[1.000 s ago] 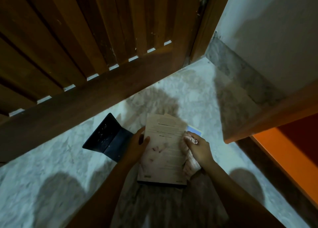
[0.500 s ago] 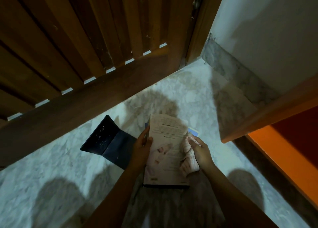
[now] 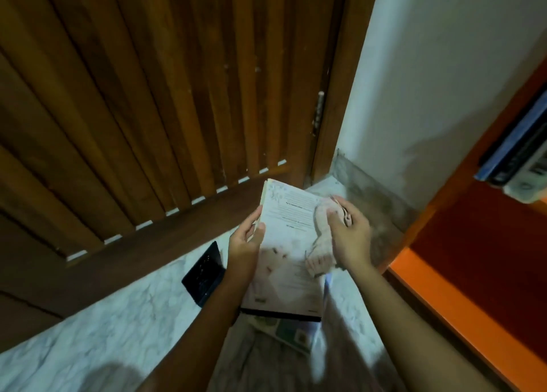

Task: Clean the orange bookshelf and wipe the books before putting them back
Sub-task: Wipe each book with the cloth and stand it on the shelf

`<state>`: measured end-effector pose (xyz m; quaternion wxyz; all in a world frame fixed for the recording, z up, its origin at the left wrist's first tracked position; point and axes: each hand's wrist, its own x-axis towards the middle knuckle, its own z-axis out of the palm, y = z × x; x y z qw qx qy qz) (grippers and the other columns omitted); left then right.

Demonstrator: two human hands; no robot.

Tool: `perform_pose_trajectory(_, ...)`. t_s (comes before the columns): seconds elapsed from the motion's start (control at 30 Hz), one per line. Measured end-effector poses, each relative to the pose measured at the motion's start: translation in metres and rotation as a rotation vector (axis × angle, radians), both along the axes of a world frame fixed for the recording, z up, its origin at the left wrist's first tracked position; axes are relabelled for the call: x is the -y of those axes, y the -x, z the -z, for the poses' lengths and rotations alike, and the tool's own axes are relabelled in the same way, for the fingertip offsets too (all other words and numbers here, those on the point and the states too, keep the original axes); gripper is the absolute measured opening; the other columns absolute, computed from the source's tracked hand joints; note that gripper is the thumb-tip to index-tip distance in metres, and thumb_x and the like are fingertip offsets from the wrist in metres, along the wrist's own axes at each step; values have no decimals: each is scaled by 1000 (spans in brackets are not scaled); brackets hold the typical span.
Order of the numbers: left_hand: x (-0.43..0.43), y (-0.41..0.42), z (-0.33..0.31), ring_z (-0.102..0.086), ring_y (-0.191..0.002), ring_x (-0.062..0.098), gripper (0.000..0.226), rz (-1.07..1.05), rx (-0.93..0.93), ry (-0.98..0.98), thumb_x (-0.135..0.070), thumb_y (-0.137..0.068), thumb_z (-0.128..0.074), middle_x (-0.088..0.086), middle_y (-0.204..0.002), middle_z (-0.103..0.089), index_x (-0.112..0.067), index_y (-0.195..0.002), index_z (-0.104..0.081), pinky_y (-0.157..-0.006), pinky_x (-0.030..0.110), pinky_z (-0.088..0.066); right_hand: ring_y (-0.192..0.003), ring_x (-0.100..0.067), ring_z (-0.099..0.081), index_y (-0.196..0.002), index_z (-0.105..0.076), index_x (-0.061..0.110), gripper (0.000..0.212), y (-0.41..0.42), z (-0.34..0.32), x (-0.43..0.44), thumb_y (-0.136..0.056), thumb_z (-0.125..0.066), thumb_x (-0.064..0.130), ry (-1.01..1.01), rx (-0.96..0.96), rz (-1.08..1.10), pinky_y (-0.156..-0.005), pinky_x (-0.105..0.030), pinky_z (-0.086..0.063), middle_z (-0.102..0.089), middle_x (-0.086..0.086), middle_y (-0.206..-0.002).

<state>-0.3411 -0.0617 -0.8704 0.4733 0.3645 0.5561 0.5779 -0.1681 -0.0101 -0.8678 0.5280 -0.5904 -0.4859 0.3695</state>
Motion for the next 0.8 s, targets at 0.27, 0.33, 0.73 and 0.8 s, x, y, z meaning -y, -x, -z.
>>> perform_pose_trajectory(0.27, 39, -27, -98, -57, -115, 7, 34, -50, 27, -230, -13, -96, -51, -6, -128, -60, -25, -127, -56, -96, 26, -48, -106, -9, -46, -120, -61, 33, 38, 61, -128, 20, -88, -62, 13, -623, 398, -250, -86, -13, -38, -58, 5, -117)
perform_pose_trajectory(0.33, 48, -27, -115, -63, -108, 14, 32, -69, 129, -229, -12, -96, -51, -4, -122, -64, -31, -121, -58, -86, 30, -54, -108, -12, -44, -118, -63, 32, 35, 46, -136, 15, -89, -60, 13, -605, 411, -143, -88, -20, -41, -56, 3, -119)
perform_pose_trajectory(0.73, 66, -57, -151, -62, -111, 21, 33, -69, 254, -257, -12, -95, -51, 1, -123, -64, -29, -121, -60, -98, 48, -47, -110, -14, -48, -123, -60, 29, 37, 48, -163, 61, -91, -59, 12, -673, 321, -190, -90, -25, -46, -54, 4, -120)
perform_pose_trajectory(0.8, 66, -55, -153, -64, -109, 23, 33, -83, 288, -258, -11, -94, -52, 0, -120, -66, -31, -119, -61, -95, 47, -49, -112, -15, -49, -123, -59, 29, 37, 31, -160, 57, -91, -58, 12, -669, 335, -187, -92, -29, -48, -54, 3, -121)
